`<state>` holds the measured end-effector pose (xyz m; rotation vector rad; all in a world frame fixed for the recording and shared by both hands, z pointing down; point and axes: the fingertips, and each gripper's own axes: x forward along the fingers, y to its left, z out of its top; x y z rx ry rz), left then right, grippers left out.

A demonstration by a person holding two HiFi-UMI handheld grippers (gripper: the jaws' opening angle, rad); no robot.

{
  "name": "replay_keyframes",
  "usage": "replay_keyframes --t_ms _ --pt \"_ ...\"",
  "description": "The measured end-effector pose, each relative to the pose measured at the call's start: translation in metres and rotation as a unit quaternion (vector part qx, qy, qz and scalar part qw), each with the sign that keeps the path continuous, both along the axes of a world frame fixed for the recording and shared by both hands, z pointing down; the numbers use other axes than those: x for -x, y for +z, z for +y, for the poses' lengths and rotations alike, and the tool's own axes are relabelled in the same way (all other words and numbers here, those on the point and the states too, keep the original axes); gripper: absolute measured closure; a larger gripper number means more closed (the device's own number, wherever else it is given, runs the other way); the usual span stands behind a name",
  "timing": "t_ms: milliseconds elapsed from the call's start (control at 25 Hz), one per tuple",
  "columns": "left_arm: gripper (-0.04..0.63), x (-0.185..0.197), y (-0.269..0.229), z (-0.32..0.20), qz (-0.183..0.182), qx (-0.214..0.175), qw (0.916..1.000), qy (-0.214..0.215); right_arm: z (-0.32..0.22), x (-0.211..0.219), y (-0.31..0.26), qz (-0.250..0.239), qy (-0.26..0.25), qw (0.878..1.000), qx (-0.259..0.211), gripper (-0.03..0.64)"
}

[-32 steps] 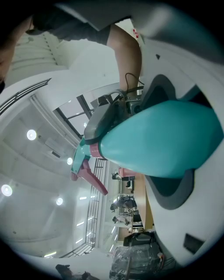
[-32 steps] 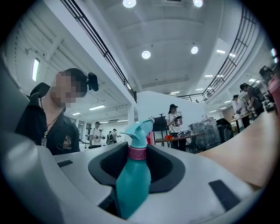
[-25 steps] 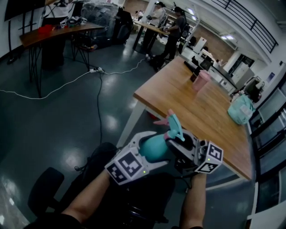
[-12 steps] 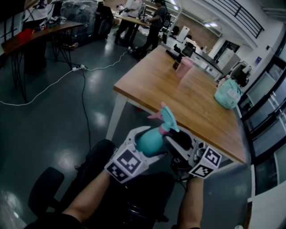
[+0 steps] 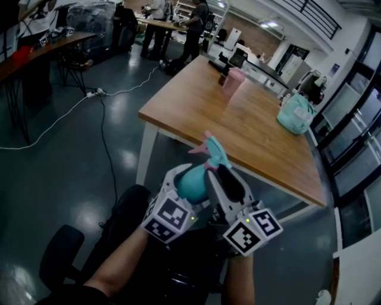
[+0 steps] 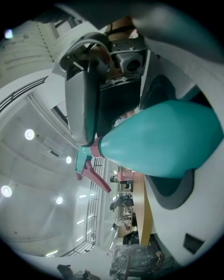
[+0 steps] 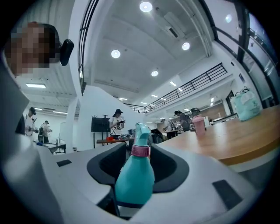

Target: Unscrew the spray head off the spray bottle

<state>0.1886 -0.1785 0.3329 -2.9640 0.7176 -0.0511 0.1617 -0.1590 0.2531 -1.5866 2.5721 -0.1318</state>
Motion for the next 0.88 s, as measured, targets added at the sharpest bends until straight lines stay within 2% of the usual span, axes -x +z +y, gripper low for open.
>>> replay_keyframes --t_ms 160,360,600,880 --pt "0.167 0.009 0.003 -0.009 -0.012 -0.008 0.9998 -0.013 -0.015 0.006 0.003 0.0 0.02 1.0 0.009 0.448" --pt "0.167 0.026 0.004 -0.017 -0.005 0.007 0.9998 -0.02 -0.025 0.024 0.005 0.016 -0.019 1.0 0.014 0.472" --pt "0.167 0.041 -0.001 -0.018 0.005 0.015 0.9999 0.001 -0.028 0.038 0.002 0.017 -0.12 0.993 0.007 0.474" --pt "0.167 0.051 -0.01 -0.009 0.02 0.007 0.9982 0.056 -0.023 0.047 -0.005 -0.01 -0.261 0.965 -0.008 0.476"
